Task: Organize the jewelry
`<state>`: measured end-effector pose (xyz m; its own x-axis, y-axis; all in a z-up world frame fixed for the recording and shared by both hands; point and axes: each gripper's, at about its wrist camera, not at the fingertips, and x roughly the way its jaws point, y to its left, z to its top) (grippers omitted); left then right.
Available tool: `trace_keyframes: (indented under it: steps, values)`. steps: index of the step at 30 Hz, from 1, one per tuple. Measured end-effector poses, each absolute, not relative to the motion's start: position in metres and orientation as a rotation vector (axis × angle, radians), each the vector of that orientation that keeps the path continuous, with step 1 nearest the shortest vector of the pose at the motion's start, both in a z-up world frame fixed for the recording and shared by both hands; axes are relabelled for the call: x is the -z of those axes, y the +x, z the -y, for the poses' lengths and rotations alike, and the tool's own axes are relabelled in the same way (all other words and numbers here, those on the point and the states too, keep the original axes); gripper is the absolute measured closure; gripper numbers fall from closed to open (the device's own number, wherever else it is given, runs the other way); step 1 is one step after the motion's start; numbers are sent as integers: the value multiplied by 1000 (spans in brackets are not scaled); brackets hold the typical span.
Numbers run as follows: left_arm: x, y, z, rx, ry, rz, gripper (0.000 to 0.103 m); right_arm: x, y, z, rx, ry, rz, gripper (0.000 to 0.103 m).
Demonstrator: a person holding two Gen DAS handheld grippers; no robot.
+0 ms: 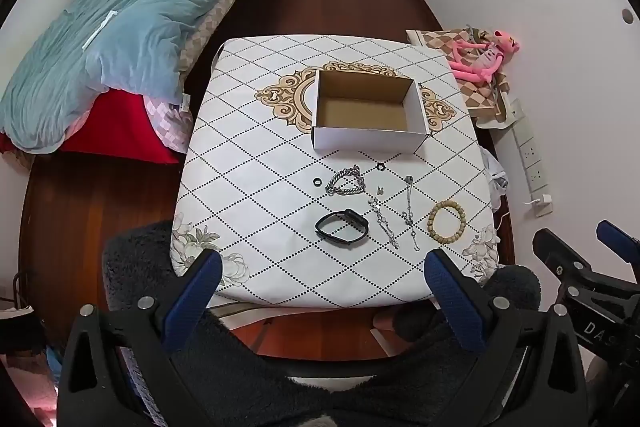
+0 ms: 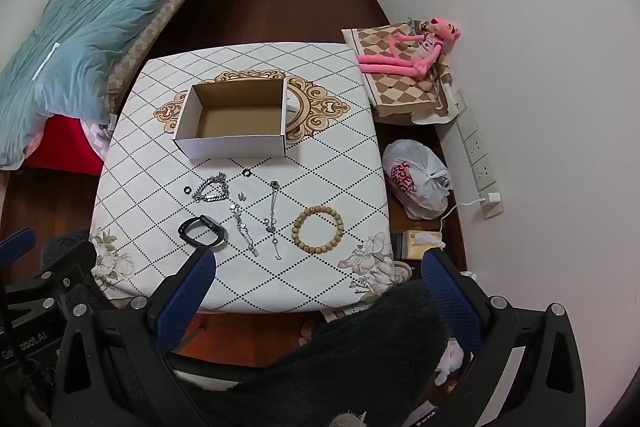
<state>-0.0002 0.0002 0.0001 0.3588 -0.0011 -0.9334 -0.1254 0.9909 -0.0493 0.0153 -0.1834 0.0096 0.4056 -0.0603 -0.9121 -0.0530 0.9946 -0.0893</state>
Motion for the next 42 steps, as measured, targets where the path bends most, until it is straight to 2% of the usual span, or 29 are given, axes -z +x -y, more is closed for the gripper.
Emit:
trace_keyframes:
  steps: [42]
  values:
    - [-22, 0, -2, -72, -111, -1178, 0, -25, 14, 186, 6, -125, -1136, 0]
